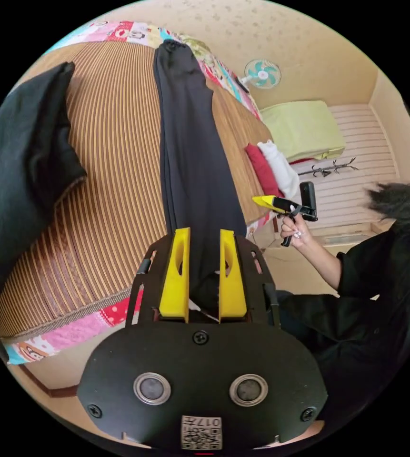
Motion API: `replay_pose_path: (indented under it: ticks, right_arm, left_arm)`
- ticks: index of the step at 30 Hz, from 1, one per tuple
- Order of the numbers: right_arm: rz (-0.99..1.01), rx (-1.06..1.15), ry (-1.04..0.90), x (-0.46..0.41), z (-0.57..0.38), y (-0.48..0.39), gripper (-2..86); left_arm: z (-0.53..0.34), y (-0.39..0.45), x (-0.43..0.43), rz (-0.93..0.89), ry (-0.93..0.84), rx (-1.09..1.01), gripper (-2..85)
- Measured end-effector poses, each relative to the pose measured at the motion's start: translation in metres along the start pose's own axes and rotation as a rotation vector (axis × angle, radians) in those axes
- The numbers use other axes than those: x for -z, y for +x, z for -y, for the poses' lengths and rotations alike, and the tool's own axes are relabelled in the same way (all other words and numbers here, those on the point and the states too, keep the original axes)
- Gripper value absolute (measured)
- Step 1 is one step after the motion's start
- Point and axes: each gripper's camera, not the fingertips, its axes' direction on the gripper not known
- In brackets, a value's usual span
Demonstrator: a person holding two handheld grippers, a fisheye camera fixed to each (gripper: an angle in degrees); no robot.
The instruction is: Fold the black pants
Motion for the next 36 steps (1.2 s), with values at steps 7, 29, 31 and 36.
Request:
replay_pose_path:
  ticks: [7,29,31,36]
  right_arm:
    - [0.114,-0.079,-0.139,-0.040,0.106,0.063,12.0]
    - [0.522,0.792,0.360,0.352,0.045,-0.295,1.7]
    - [0.388,0.774,0.332,0.356,0.066,-0.311,1.5]
    - [0.145,0.702,0.263,0.318,0.128,-0.303,1.3]
  left_arm:
    - [0.112,-0.066,-0.048,-0.042,-0.064,0.131,12.4]
    - [0.070,0.348,0.271,-0.292,0.609,-0.655,4.1]
    - [0.103,0.358,0.275,-0.171,0.601,-0.584,4.1]
    - [0.165,0.330,0.242,-0.047,0.548,-0.460,4.2]
